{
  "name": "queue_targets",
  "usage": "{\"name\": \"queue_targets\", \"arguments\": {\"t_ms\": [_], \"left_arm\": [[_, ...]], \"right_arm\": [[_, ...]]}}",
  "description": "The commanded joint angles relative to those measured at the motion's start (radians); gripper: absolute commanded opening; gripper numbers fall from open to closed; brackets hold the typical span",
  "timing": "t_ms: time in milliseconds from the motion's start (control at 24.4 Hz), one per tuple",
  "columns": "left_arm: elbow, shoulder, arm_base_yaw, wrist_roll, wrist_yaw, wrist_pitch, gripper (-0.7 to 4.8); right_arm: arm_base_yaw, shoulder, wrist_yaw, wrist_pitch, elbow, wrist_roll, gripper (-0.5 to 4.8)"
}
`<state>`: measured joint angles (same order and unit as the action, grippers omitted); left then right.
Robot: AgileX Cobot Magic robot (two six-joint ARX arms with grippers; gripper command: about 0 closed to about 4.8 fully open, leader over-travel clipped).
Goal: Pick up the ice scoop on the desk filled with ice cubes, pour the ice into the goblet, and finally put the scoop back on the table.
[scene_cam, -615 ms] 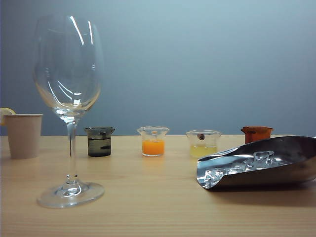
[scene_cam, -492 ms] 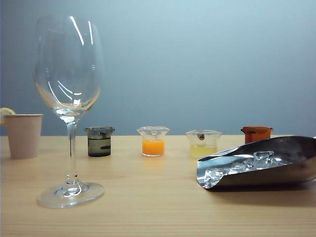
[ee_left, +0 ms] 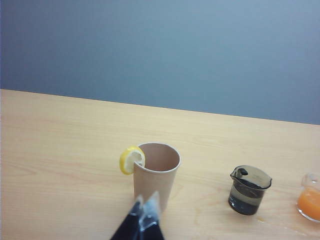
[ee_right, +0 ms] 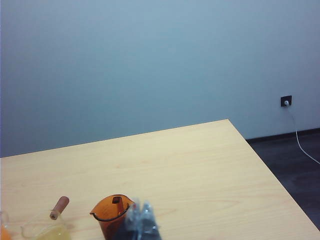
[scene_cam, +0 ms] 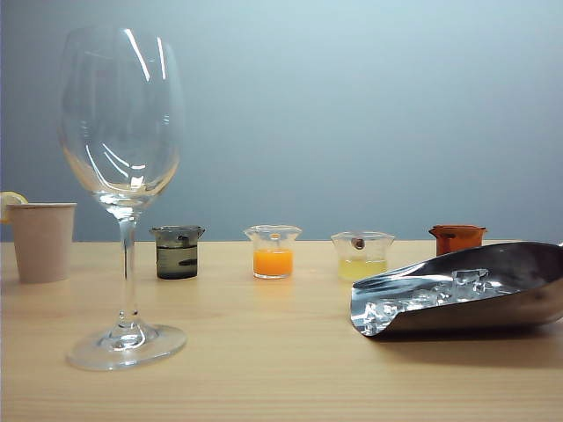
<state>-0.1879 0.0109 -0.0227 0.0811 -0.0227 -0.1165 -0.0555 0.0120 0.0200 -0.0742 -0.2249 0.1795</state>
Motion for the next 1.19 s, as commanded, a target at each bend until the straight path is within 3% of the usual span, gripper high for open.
{"name": "queue_targets", "arguments": {"t_ms": [41, 246, 369, 533, 615, 820, 984, 1189], "left_arm": [[-0.077, 0.022, 0.0, 0.005, -0.013, -0.056, -0.05], [-0.2, 0.087, 0.002, 0.006, -0.058, -0.11, -0.05], [-0.263, 0.139, 0.002, 0.005, -0.128, -0.115, -0.05], [-0.377, 0.27, 0.011, 0.005, -0.292, -0.117, -0.05], [-0.429, 0.334, 0.034, 0.005, -0.296, -0.134, -0.05], [-0.539, 0.484, 0.205, -0.005, -0.334, -0.198, -0.05], [-0.563, 0.532, 0.344, -0.1, -0.329, -0.219, -0.05], [-0.563, 0.539, 0.376, -0.1, -0.329, -0.218, -0.05]], "right_arm": [[0.0, 0.045, 0.017, -0.032, -0.078, 0.035, -0.02], [0.0, 0.127, 0.024, -0.058, -0.159, 0.115, -0.02], [0.0, 0.173, 0.027, -0.058, -0.189, 0.148, -0.02], [0.0, 0.254, 0.04, -0.056, -0.216, 0.278, -0.02], [0.0, 0.283, 0.058, -0.06, -0.216, 0.319, -0.02], [-0.002, 0.344, 0.074, -0.102, -0.216, 0.555, -0.02], [-0.002, 0.364, 0.117, -0.201, -0.214, 0.563, -0.01], [-0.009, 0.363, 0.113, -0.224, -0.195, 0.565, -0.01]]}}
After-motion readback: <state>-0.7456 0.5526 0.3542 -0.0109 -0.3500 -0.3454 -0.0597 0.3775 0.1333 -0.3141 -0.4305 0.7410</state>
